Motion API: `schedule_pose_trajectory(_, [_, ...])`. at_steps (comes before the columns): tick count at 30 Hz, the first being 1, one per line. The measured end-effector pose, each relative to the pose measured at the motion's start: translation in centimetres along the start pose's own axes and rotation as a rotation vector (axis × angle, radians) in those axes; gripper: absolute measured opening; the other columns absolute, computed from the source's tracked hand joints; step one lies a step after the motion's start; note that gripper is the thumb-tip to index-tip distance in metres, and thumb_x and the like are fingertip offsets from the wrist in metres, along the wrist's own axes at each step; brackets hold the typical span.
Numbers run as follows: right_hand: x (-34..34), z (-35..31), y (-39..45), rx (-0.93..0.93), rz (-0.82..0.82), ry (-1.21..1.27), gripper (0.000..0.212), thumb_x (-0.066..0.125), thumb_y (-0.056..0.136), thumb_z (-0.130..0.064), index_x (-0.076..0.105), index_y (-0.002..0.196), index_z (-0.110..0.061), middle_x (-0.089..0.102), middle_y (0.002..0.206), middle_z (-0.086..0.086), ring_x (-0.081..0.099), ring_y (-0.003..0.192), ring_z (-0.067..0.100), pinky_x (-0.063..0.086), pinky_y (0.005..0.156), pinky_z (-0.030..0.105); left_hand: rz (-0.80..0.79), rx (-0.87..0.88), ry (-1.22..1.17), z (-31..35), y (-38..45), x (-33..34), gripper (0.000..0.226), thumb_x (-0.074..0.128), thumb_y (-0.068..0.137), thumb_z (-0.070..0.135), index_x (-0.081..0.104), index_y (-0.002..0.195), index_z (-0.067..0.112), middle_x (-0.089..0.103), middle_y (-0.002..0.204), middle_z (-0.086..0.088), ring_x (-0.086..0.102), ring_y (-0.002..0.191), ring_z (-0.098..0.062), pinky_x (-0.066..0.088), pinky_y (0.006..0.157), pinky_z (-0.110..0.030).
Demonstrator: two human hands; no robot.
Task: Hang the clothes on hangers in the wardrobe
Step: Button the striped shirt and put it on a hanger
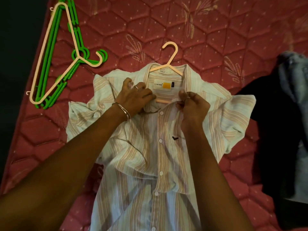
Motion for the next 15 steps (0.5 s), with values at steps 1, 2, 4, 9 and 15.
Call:
schedule_pose_trajectory(1, [-0.2,-0.1,-0.1,-0.033,-0.028,-0.007,0.02,0.071,0.084,-0.004,0.063,0.066,-0.009,0.059,0.065,0.004,0.054,0.059,0.014,0.051,0.055,0.026,0.011,0.006,0.032,0.3,0.1,-0.2,0.029,0.069,0.07,0.011,0.07,0.095,0.025,0.07,0.085,0.006,0.065,0.088,-0.023,0.045,0.083,-0.055])
schedule_pose_trajectory(2, [-0.4,-0.2,-0.2,-0.064,-0.053,-0.031,0.022,0.071,0.084,-0.005,0.063,0.064,-0.011,0.06,0.064,0.004,0.055,0.059,0.016,0.052,0.056,0.026,0.03,0.039,0.04,0.5,0.5,-0.5,0.021,0.066,0.074,0.012,0.069,0.09,0.026,0.069,0.077,0.008,0.065,0.084,-0.021,0.044,0.085,-0.054])
schedule_pose_trajectory(4, [-0.7,-0.1,-0.1,-0.102,-0.079,-0.094,0.024,0.069,0.085,-0.005,0.065,0.063,-0.013,0.062,0.063,0.002,0.059,0.061,0.017,0.055,0.062,0.03,0.015,0.03,-0.013,-0.2,1.4,-1.0,0.016,0.056,0.081,0.021,0.069,0.083,0.029,0.068,0.072,0.008,0.065,0.084,-0.02,0.042,0.089,-0.051])
schedule_pose_trajectory(9, [-0.9,0.0,0.3,-0.058,-0.133,-0.161,0.003,0.07,0.083,0.0,0.069,0.086,0.001,0.067,0.073,0.009,0.066,0.067,0.022,0.058,0.071,0.037,-0.16,-0.226,-0.75,-2.8,3.3,-2.4,0.02,0.073,0.079,0.029,0.075,0.097,0.021,0.073,0.09,-0.005,0.062,0.088,-0.022,0.046,0.08,-0.034])
schedule_pose_trajectory(15, [0.3,-1.3,-0.2,-0.12,-0.115,-0.302,0.011,0.075,0.082,-0.012,0.071,0.081,-0.002,0.067,0.061,0.003,0.062,0.049,0.01,0.059,0.058,0.031,-0.396,-0.368,-1.112,-4.1,4.9,-5.0,0.015,0.079,0.074,0.019,0.074,0.088,0.014,0.071,0.08,-0.001,0.063,0.074,-0.012,0.053,0.078,-0.032])
Point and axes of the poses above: each hand's wrist, its own y-axis towards the middle knuckle, its own x-axis out of the palm, z = x × y, the point moved 2 cm from there along y, towards the middle knuckle
